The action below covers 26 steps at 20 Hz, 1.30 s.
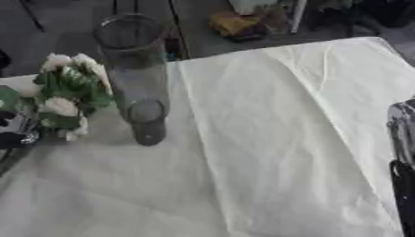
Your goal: Arrange flowers into the vase.
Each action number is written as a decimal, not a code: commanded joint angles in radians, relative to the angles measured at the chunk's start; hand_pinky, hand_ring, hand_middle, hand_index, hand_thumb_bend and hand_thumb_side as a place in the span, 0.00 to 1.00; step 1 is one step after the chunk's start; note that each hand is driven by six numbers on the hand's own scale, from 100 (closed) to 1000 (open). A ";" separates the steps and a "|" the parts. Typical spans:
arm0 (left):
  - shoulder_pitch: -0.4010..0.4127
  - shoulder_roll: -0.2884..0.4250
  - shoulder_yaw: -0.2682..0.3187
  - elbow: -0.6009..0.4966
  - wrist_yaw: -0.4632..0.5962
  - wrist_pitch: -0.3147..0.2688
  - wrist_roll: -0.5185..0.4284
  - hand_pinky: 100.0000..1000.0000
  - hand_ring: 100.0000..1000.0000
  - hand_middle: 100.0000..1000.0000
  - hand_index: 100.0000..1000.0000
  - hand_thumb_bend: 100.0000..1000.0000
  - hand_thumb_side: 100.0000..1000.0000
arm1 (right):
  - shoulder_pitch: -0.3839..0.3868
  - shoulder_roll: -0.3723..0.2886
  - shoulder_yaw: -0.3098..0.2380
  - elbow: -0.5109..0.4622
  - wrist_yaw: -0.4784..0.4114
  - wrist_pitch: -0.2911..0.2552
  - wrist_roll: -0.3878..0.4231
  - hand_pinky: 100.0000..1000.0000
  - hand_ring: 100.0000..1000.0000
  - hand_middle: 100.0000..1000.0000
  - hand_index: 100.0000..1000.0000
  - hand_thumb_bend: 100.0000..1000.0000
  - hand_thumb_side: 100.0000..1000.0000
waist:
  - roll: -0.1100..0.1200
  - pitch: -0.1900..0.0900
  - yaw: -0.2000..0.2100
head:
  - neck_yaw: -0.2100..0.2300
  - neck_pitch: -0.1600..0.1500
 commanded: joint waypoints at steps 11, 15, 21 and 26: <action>-0.019 0.030 0.006 0.015 -0.139 -0.050 -0.128 0.65 0.80 0.90 1.00 0.40 0.70 | -0.003 -0.012 -0.002 -0.013 -0.009 -0.002 -0.003 0.69 0.79 0.75 0.83 0.00 0.76 | 0.003 -0.024 0.005 | -0.004 0.009; -0.017 0.021 0.009 0.029 -0.146 -0.056 -0.116 0.60 0.75 0.85 1.00 0.38 0.71 | -0.005 -0.010 -0.003 -0.013 -0.009 -0.003 -0.004 0.69 0.79 0.75 0.83 0.00 0.76 | 0.003 -0.021 0.003 | -0.004 0.003; -0.022 -0.001 0.012 0.059 -0.136 -0.057 -0.079 0.51 0.68 0.80 0.98 0.36 0.70 | -0.009 -0.007 -0.003 -0.013 -0.009 -0.006 -0.005 0.69 0.79 0.75 0.83 0.00 0.76 | 0.002 -0.013 -0.009 | -0.004 -0.011; -0.034 -0.017 0.018 0.077 -0.119 -0.054 -0.023 0.32 0.55 0.75 0.94 0.30 0.66 | -0.010 -0.002 -0.001 -0.013 -0.009 -0.005 -0.002 0.69 0.79 0.75 0.83 0.00 0.75 | 0.003 -0.008 -0.018 | -0.006 -0.020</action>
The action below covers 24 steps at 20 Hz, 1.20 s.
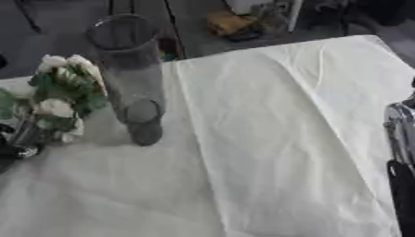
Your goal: Arrange flowers into the vase.
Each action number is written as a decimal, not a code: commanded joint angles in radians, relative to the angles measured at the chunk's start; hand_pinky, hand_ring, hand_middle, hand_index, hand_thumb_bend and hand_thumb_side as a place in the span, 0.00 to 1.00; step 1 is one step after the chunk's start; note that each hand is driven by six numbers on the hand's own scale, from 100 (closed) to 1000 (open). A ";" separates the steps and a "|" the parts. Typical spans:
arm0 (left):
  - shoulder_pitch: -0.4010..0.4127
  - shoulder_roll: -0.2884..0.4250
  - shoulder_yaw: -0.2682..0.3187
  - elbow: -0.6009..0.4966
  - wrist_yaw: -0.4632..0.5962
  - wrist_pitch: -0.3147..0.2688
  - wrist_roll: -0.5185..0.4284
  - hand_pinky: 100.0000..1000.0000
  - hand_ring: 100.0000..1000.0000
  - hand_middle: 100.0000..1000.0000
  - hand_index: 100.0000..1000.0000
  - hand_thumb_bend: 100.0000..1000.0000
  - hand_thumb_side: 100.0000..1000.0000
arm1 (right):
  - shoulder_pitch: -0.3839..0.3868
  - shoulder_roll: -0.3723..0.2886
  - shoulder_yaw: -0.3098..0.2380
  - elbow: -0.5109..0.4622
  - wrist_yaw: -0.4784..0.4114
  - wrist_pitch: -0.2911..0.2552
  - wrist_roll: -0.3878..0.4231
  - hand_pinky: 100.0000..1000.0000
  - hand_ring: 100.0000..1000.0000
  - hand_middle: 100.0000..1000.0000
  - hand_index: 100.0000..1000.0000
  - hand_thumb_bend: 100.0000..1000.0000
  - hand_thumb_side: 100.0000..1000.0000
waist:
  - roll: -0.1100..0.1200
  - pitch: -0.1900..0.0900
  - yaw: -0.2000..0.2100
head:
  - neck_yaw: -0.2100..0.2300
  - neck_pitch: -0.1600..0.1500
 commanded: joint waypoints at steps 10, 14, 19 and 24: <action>-0.042 0.009 -0.004 -0.006 0.023 0.005 0.022 0.30 0.51 0.73 0.93 0.25 0.64 | -0.013 -0.008 -0.001 -0.013 -0.003 -0.004 -0.008 0.69 0.79 0.75 0.83 0.00 0.74 | 0.005 -0.017 0.002 | -0.013 -0.012; -0.055 0.009 -0.008 -0.006 -0.019 -0.004 -0.006 0.27 0.50 0.73 0.93 0.23 0.53 | -0.011 -0.008 -0.002 -0.013 0.005 -0.002 -0.016 0.69 0.79 0.75 0.83 0.00 0.72 | 0.009 -0.021 0.005 | -0.016 -0.013; -0.057 -0.002 -0.009 0.005 -0.051 -0.012 -0.024 0.23 0.47 0.70 0.92 0.23 0.49 | -0.014 -0.006 -0.001 -0.013 0.007 -0.004 -0.027 0.69 0.79 0.75 0.83 0.00 0.72 | 0.012 -0.021 0.000 | -0.013 -0.019; -0.058 -0.011 -0.017 0.023 -0.080 -0.037 -0.061 0.28 0.52 0.72 0.93 0.31 0.45 | -0.015 -0.008 -0.001 -0.013 0.008 -0.009 -0.032 0.69 0.79 0.75 0.83 0.00 0.71 | 0.014 -0.021 -0.006 | -0.012 -0.016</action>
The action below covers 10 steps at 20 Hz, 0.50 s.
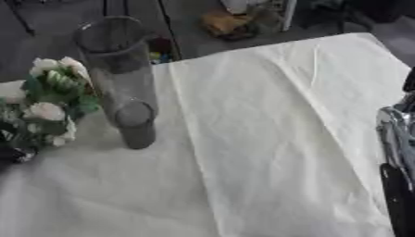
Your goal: Arrange flowers into the vase.
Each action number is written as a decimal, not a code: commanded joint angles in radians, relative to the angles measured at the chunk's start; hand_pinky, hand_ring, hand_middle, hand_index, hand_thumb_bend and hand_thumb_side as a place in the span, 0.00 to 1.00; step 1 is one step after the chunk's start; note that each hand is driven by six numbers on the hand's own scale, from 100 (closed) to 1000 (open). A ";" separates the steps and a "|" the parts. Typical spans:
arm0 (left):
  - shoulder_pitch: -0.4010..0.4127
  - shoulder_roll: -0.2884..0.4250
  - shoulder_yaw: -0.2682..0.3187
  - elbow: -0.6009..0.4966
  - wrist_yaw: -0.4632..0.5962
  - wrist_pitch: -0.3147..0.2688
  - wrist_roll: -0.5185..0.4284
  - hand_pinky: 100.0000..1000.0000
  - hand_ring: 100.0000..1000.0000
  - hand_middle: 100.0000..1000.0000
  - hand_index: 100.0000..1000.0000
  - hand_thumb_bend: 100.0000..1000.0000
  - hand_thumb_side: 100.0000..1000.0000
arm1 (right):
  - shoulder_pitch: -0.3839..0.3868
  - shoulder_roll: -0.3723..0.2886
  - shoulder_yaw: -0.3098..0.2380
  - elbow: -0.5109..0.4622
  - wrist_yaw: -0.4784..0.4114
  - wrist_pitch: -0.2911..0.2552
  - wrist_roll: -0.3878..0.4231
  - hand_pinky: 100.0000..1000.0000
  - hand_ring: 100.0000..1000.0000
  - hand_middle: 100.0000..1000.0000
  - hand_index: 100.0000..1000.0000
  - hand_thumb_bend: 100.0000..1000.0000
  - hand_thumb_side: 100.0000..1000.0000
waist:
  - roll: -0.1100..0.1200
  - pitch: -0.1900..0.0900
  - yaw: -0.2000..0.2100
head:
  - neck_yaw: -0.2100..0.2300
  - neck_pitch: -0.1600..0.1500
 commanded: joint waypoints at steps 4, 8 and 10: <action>-0.025 0.004 0.007 0.002 -0.046 -0.010 -0.019 0.21 0.46 0.65 0.87 0.11 0.42 | -0.013 -0.007 -0.002 -0.013 0.004 -0.010 -0.016 0.69 0.79 0.75 0.83 0.00 0.71 | 0.001 -0.023 -0.002 | -0.003 -0.015; -0.032 0.000 0.010 0.003 -0.047 0.006 0.006 0.14 0.41 0.58 0.84 0.04 0.40 | -0.011 -0.005 0.000 -0.013 0.003 -0.009 -0.013 0.69 0.79 0.75 0.83 0.00 0.71 | 0.003 -0.023 -0.002 | -0.004 -0.014; -0.034 0.000 0.008 0.003 -0.047 0.010 0.012 0.13 0.40 0.57 0.83 0.05 0.39 | -0.011 -0.005 0.000 -0.013 0.000 -0.010 -0.012 0.69 0.79 0.75 0.83 0.00 0.71 | 0.004 -0.023 -0.003 | -0.004 -0.016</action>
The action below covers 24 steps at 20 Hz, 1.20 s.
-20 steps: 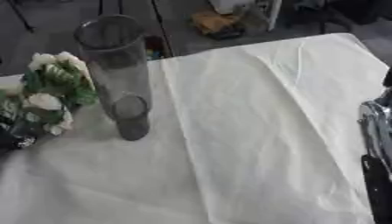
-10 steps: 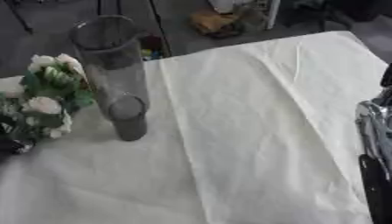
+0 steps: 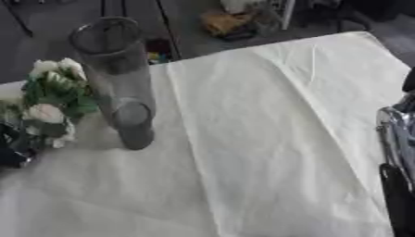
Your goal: Arrange flowers into the vase.
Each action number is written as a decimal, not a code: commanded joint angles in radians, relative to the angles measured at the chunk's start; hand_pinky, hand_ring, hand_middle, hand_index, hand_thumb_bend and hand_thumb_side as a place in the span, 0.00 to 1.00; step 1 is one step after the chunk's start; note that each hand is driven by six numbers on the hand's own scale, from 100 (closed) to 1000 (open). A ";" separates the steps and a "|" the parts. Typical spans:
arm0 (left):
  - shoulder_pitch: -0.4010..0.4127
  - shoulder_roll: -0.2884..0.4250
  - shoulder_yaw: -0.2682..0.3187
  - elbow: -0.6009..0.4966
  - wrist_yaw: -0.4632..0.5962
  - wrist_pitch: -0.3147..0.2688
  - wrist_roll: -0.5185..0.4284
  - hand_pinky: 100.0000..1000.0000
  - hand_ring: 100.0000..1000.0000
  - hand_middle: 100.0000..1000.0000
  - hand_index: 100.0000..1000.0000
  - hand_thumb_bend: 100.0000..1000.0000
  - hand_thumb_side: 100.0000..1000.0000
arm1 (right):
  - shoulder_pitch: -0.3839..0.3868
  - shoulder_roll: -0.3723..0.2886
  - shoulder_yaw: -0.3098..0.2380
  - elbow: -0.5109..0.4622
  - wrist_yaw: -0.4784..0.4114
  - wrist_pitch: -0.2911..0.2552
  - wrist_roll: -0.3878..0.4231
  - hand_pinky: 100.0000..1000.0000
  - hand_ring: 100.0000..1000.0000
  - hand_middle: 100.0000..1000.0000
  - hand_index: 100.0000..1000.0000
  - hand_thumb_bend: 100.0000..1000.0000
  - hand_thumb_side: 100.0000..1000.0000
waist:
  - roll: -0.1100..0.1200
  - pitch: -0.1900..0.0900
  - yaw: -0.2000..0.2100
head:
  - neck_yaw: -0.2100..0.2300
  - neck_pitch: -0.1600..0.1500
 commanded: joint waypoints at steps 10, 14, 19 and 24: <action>-0.026 0.011 0.010 0.004 -0.005 0.032 0.051 0.00 0.25 0.41 0.65 0.00 0.32 | -0.009 -0.008 0.000 -0.013 -0.005 -0.011 -0.005 0.70 0.80 0.75 0.83 0.00 0.71 | -0.003 -0.022 -0.008 | -0.002 -0.022; -0.025 0.009 0.009 0.005 -0.006 0.038 0.071 0.00 0.20 0.35 0.57 0.00 0.29 | -0.010 -0.006 0.000 -0.013 -0.004 -0.012 -0.005 0.70 0.80 0.75 0.83 0.00 0.71 | -0.006 -0.021 -0.009 | -0.001 -0.021; -0.023 0.005 0.009 0.013 0.002 0.044 0.096 0.00 0.12 0.24 0.46 0.00 0.33 | -0.013 -0.005 -0.001 -0.013 -0.006 -0.013 -0.006 0.70 0.80 0.75 0.83 0.00 0.72 | -0.009 -0.020 -0.010 | -0.002 -0.023; -0.024 0.000 0.011 0.013 0.013 0.049 0.136 0.00 0.02 0.16 0.37 0.00 0.38 | -0.013 -0.003 0.001 -0.013 -0.008 -0.014 -0.003 0.70 0.80 0.75 0.83 0.00 0.72 | -0.013 -0.020 -0.010 | -0.004 -0.025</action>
